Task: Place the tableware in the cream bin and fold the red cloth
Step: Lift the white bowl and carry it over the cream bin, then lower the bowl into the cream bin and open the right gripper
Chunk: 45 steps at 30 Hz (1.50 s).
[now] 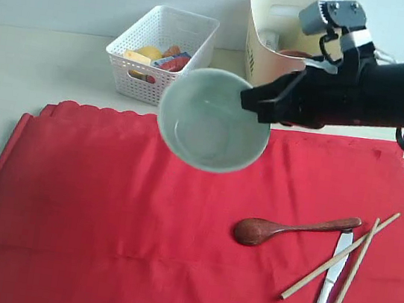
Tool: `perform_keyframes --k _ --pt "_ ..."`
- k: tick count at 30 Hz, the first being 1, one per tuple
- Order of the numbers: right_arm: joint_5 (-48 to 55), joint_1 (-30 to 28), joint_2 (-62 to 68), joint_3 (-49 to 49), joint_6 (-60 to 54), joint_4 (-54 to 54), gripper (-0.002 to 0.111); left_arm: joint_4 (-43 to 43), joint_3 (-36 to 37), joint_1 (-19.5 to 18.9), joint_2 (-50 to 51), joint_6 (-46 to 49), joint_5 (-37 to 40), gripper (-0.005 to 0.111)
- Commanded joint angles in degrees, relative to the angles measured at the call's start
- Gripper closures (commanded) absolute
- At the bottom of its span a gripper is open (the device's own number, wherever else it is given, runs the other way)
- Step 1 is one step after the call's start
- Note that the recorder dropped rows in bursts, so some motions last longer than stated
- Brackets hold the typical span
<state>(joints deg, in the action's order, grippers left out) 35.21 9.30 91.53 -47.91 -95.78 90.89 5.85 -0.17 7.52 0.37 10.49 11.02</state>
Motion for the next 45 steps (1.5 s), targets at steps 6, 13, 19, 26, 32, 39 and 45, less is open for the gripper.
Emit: perform_keyframes --k 6,13,19,26,32,39,45 --pt "-9.9 0.2 3.1 -9.4 -0.6 3.7 0.108 0.0 0.2 -0.3 -0.4 -0.2 0.0 0.106" --pt "-12.8 -1.1 12.2 -20.0 -1.8 4.8 0.108 0.0 0.2 -0.3 -0.4 -0.2 0.0 0.106" --pt "-12.7 -5.9 18.9 -27.9 -1.9 9.1 0.108 0.0 0.2 -0.3 -0.4 -0.1 0.0 0.106" --pt "-12.7 -11.8 24.0 -32.1 3.7 9.1 0.108 0.0 0.2 -0.3 -0.4 -0.2 0.0 0.106" --pt "-12.7 -15.4 27.0 -34.4 13.1 9.1 0.108 0.0 0.2 -0.3 -0.4 -0.2 0.0 0.106" --pt "-12.9 -15.7 29.3 -34.5 9.2 9.1 0.108 0.0 0.2 -0.3 -0.4 -0.2 0.0 0.106" --pt "-12.4 -15.4 29.4 -34.5 4.3 9.1 0.108 0.0 0.2 -0.3 -0.4 -0.2 0.0 0.106"
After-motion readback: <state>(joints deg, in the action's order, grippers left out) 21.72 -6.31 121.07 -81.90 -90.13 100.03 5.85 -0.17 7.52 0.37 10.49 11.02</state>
